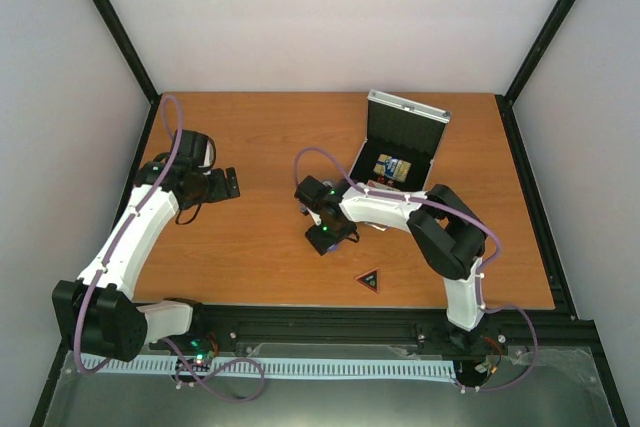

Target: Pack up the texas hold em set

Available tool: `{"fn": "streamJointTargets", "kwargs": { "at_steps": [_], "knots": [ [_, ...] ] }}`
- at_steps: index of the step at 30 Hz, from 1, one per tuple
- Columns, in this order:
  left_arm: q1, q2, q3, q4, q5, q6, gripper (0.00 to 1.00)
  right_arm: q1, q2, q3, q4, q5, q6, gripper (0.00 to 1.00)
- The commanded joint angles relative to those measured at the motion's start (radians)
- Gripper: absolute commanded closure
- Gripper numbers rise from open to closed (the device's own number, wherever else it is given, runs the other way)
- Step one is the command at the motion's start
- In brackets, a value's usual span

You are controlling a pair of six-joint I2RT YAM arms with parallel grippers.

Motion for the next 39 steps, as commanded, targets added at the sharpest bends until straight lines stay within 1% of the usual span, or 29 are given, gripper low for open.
{"fn": "streamJointTargets", "kwargs": {
  "at_steps": [1,3,6,9,17,20,22,27,32,38,39],
  "knots": [
    [-0.005,0.004,0.006,-0.009,-0.012,0.024,0.00,0.008,-0.004,-0.020,-0.025,-0.054,0.024,0.32],
    [-0.005,0.003,0.005,-0.009,-0.012,0.025,0.00,0.007,-0.003,-0.021,-0.029,-0.053,0.027,0.32],
    [-0.004,-0.001,0.001,-0.011,-0.014,0.027,0.00,0.008,-0.003,-0.025,-0.034,-0.042,0.031,0.36],
    [-0.005,-0.003,0.000,-0.013,-0.017,0.032,0.00,0.007,-0.003,-0.032,-0.035,-0.034,0.035,0.37],
    [-0.005,-0.011,-0.011,-0.016,-0.030,0.036,0.00,0.008,-0.004,-0.045,-0.040,-0.029,0.048,0.36],
    [-0.004,-0.011,-0.016,-0.014,-0.031,0.036,0.00,0.009,-0.007,-0.052,-0.040,-0.024,0.050,0.33],
    [-0.004,-0.011,-0.019,-0.013,-0.029,0.034,0.00,0.010,-0.007,-0.060,-0.039,-0.025,0.051,0.32],
    [-0.004,-0.017,-0.021,-0.014,-0.027,0.032,0.00,0.010,-0.011,-0.074,-0.027,-0.029,0.056,0.35],
    [-0.005,-0.020,-0.021,-0.016,-0.031,0.030,0.00,0.010,0.001,-0.071,-0.025,-0.034,0.053,0.50],
    [-0.005,-0.023,-0.022,-0.017,-0.028,0.026,0.00,0.010,0.002,-0.062,-0.029,-0.019,0.054,0.61],
    [-0.005,-0.025,-0.023,-0.018,-0.029,0.026,0.00,0.010,0.000,-0.061,-0.033,-0.014,0.054,0.62]
  ]
}}
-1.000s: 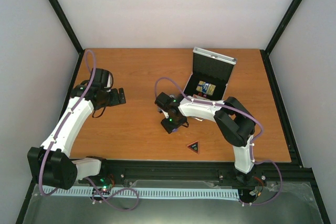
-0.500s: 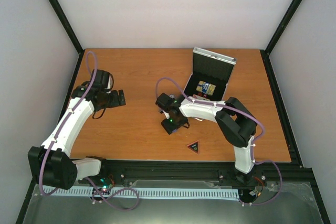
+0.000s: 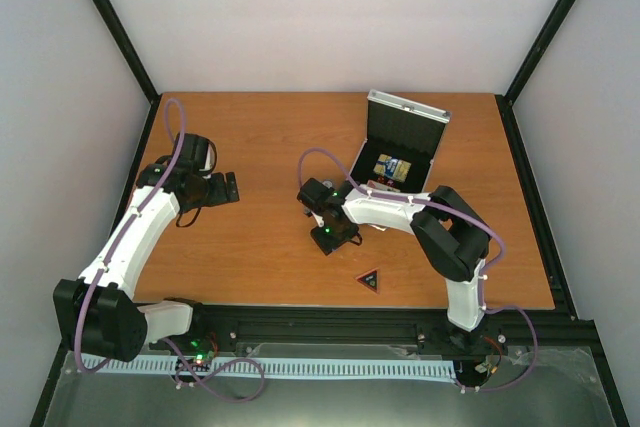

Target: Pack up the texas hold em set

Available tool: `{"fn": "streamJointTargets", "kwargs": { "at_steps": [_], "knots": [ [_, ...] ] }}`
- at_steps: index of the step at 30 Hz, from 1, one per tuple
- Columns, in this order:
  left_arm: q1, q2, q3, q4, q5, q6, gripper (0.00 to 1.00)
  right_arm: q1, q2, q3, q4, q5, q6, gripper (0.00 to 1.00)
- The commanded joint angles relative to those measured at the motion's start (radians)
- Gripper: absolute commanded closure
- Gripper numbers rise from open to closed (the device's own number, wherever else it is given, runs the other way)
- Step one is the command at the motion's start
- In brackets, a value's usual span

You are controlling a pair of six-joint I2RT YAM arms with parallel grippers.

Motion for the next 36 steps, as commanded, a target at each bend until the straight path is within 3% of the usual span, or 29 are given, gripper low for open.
{"fn": "streamJointTargets", "kwargs": {
  "at_steps": [1,17,26,36],
  "knots": [
    [-0.005,-0.024,0.005,-0.015,-0.008,0.009,0.00,0.009,0.021,-0.020,-0.039,0.002,0.009,0.62],
    [-0.005,-0.030,-0.001,-0.014,-0.012,0.016,0.00,-0.038,-0.074,0.081,-0.150,0.103,0.001,0.62],
    [-0.005,-0.022,-0.002,-0.007,-0.009,0.023,0.00,-0.206,-0.129,0.099,-0.162,0.132,-0.046,0.63],
    [-0.005,0.000,0.006,-0.007,-0.011,0.026,0.00,-0.380,-0.046,0.180,-0.110,0.158,-0.122,0.63]
  ]
}}
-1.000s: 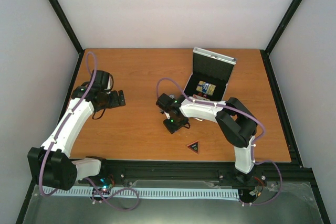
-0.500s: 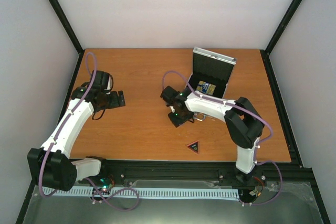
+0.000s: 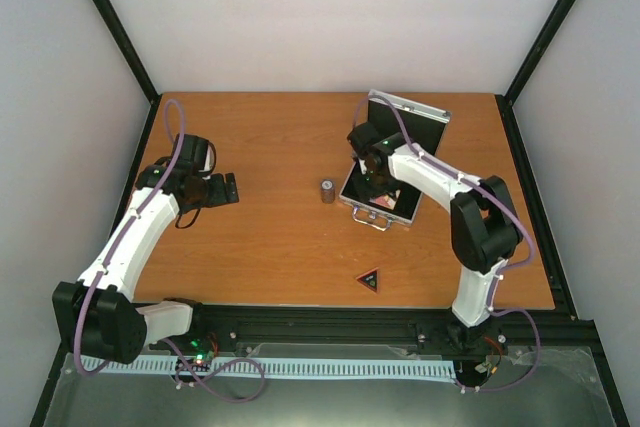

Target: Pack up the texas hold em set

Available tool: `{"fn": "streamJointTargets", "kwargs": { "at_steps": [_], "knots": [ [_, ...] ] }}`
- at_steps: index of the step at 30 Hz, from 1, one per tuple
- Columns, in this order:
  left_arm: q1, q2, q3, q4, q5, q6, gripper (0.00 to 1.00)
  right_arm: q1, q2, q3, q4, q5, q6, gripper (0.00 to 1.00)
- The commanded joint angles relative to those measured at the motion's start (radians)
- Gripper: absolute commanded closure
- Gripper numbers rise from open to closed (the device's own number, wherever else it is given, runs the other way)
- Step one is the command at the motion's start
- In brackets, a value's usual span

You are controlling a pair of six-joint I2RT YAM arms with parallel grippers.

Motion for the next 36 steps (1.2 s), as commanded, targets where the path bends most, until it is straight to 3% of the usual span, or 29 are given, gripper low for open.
{"fn": "streamJointTargets", "kwargs": {
  "at_steps": [1,11,22,29,36],
  "knots": [
    [-0.004,0.016,0.012,-0.005,-0.012,0.020,0.00,-0.056,0.062,0.056,0.037,0.025,-0.050,0.63],
    [-0.005,0.031,0.016,-0.008,-0.024,0.018,0.00,-0.113,0.200,0.131,0.081,0.025,-0.078,0.65],
    [-0.004,0.061,0.016,0.004,-0.021,0.023,0.00,-0.133,0.246,0.141,0.106,0.009,-0.068,0.65],
    [-0.004,0.076,0.027,0.012,-0.013,0.030,0.00,-0.133,0.234,0.120,0.098,0.045,-0.049,0.39],
    [-0.005,0.068,0.020,0.010,-0.015,0.040,0.00,-0.133,0.197,0.114,0.108,0.043,-0.044,0.24]
  ]
}}
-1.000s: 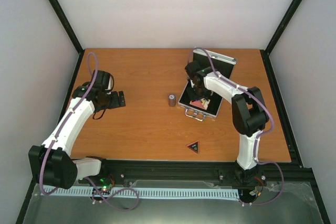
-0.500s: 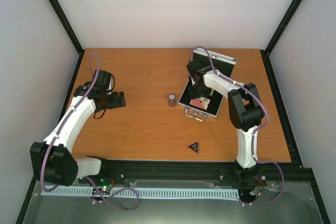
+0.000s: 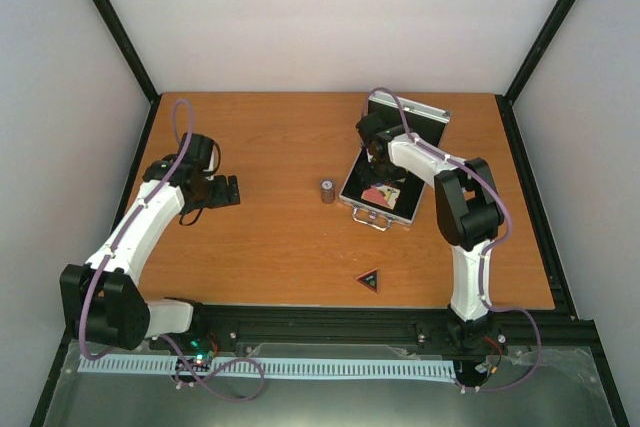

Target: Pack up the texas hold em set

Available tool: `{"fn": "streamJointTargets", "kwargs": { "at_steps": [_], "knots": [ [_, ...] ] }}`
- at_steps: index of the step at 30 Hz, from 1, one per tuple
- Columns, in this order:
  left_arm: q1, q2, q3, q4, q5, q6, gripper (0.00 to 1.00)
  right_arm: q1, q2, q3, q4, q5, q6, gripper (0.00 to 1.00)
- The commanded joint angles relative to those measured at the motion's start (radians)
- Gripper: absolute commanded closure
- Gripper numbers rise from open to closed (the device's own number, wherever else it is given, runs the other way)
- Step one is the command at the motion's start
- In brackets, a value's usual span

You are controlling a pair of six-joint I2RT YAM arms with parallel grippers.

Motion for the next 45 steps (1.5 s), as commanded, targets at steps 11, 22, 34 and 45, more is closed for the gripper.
{"fn": "streamJointTargets", "kwargs": {
  "at_steps": [11,22,34,45],
  "knots": [
    [-0.005,-0.017,0.018,0.015,0.016,0.015,0.00,0.008,-0.110,-0.013,-0.029,-0.098,0.009,0.24],
    [-0.005,-0.051,0.004,0.014,0.028,0.009,0.00,0.180,-0.343,-0.220,-0.128,-0.054,0.129,0.24],
    [-0.005,-0.065,-0.006,0.015,0.051,0.010,0.00,0.346,-0.545,-0.586,-0.041,-0.163,0.343,0.12],
    [-0.005,-0.068,-0.016,0.018,0.057,0.007,0.00,0.436,-0.530,-0.627,-0.003,-0.180,0.379,0.00]
  ]
}}
